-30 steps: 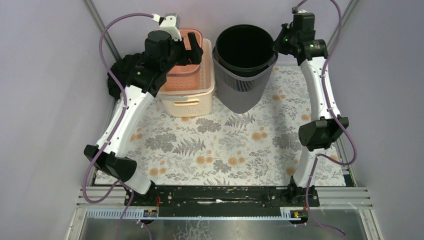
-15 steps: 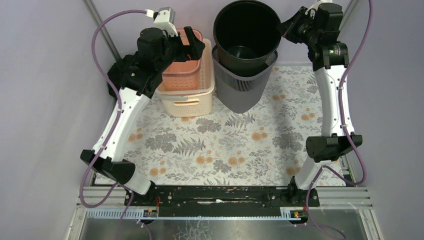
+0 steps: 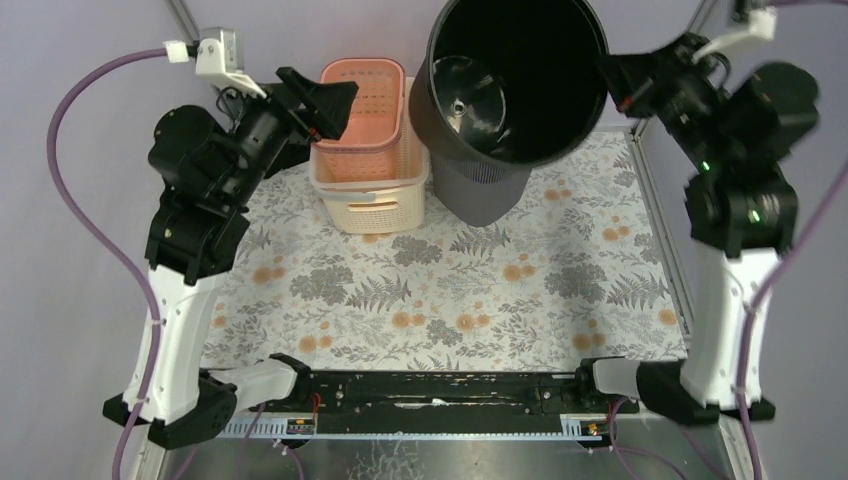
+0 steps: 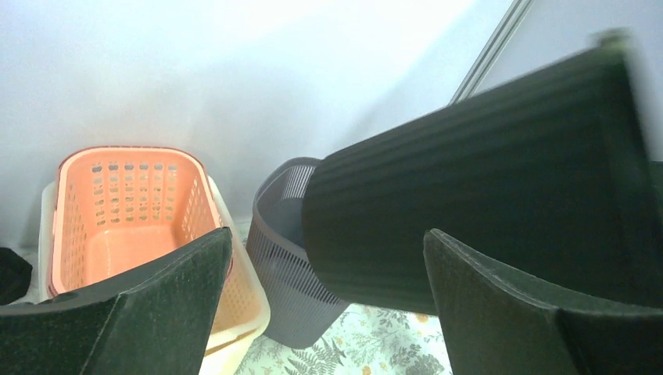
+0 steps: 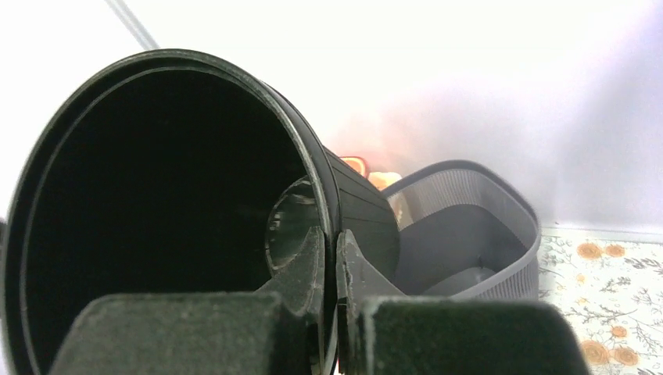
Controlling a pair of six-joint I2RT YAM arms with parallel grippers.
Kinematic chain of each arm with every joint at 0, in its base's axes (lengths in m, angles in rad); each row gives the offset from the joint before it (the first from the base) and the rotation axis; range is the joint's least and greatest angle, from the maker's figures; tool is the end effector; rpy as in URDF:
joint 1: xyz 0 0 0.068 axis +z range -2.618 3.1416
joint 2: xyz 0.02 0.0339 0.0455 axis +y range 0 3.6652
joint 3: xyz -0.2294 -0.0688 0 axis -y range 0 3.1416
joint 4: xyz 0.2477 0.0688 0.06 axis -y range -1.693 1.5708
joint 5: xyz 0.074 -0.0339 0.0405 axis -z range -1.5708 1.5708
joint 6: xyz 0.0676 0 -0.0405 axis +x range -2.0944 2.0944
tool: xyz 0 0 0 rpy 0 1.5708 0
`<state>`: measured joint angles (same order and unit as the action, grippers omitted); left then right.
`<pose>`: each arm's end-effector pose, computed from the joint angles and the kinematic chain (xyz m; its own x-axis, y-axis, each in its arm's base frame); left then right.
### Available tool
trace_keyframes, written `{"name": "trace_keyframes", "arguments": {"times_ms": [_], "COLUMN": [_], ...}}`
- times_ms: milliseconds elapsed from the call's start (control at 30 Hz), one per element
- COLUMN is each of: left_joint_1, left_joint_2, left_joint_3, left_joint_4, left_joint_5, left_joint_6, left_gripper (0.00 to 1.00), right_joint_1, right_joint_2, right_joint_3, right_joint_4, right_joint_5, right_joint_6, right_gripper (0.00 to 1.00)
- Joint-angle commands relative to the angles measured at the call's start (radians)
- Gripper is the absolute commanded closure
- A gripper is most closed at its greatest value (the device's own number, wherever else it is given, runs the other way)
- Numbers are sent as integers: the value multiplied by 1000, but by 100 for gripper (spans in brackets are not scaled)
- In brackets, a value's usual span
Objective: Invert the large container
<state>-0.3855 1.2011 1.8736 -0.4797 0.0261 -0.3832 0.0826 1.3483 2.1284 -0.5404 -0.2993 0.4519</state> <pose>0.2147 -0.0890 0.5558 0.0152 -0.4096 -0.9122 0.4370 0.8232 -0.3623 0.2354 0.0395 0.5870 0.0538 0.4231 -0.9045 -0.4310 0.8269 0.3612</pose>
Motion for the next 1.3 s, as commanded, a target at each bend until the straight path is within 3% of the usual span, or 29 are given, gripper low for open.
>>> {"name": "trace_keyframes", "arguments": {"times_ms": [0, 267, 533, 800, 1033, 1267], "left_joint_1": [-1, -1, -1, -1, -2, -3], "left_joint_2": [-49, -171, -350, -459, -480, -460], "left_joint_3": [-84, -221, -456, -709, -826, -886], "left_joint_4": [-78, -185, -224, -170, -162, -132], "left_joint_5": [23, 133, 94, 69, 12, -28], "left_joint_6": [-40, -104, -145, -188, -170, -172], "left_gripper": [0, 0, 0, 0, 0, 0], "right_joint_1": [0, -1, 0, 0, 1, 8], "right_joint_2": [-183, -413, -551, -503, -447, -378], "right_joint_3": [-40, -262, -610, -785, -934, -924], "right_joint_4": [23, -162, -119, -99, -6, -17], "right_joint_5": [-103, -174, -176, -117, -100, -59], "right_joint_6": [8, 26, 64, 32, 33, -5], "right_gripper": [100, 100, 100, 100, 100, 100]}}
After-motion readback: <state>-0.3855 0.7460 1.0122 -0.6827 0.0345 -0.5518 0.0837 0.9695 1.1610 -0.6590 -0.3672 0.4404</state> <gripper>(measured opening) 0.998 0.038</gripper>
